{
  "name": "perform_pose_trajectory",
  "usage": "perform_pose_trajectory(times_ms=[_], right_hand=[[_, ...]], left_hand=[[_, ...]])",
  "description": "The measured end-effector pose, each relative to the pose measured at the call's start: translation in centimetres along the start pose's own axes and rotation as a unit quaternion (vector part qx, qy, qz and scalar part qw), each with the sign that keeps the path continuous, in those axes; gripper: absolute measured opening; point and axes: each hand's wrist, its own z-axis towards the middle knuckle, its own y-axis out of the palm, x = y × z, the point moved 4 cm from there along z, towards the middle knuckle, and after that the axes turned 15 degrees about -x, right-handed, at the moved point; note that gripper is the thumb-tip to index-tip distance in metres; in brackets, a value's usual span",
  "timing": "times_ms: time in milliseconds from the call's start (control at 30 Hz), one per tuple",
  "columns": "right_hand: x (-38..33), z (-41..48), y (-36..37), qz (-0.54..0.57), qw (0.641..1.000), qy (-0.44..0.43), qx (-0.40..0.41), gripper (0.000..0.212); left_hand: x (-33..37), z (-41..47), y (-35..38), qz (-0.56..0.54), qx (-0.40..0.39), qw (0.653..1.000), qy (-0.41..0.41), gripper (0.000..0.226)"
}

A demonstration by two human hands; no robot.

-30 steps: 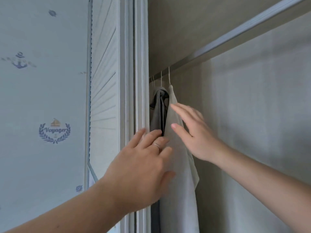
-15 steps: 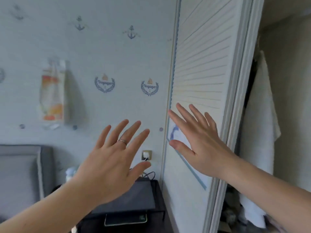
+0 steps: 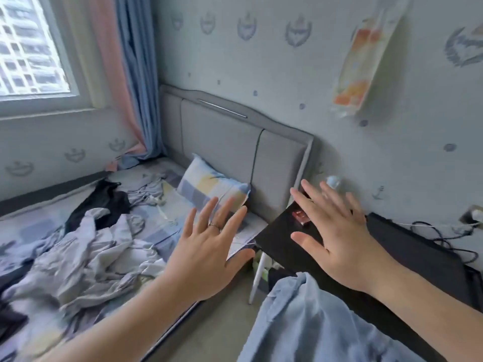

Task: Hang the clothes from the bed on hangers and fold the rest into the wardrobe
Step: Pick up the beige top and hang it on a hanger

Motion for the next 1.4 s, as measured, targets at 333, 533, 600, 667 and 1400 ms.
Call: perform_pose_trajectory(times_ms=[333,533,600,667,1400], right_hand=[[-14.8,16.6,13.3,0.077,0.975,-0.162,-0.133,0.068],[-20.4,27.1,20.0,0.101,0.946,-0.221,-0.214,0.06],[-21.6,30.8,21.7,0.104,0.937,-0.223,-0.249,0.064],[-22.4,34.2,23.1,0.105,0.928,-0.225,-0.278,0.065],[-31.5,57.1,51.4,0.133,0.88,-0.102,-0.444,0.067]], left_hand=[[-18.6,-9.2,10.2,-0.072,-0.066,0.955,-0.279,0.076],[-28.0,-8.8,13.5,-0.112,-0.095,0.914,-0.378,0.075],[-30.7,-8.0,14.2,-0.129,-0.107,0.899,-0.406,0.074],[-33.2,-7.1,15.0,-0.153,-0.122,0.883,-0.426,0.072],[-61.6,-1.7,34.4,-0.254,-0.251,0.804,-0.475,0.068]])
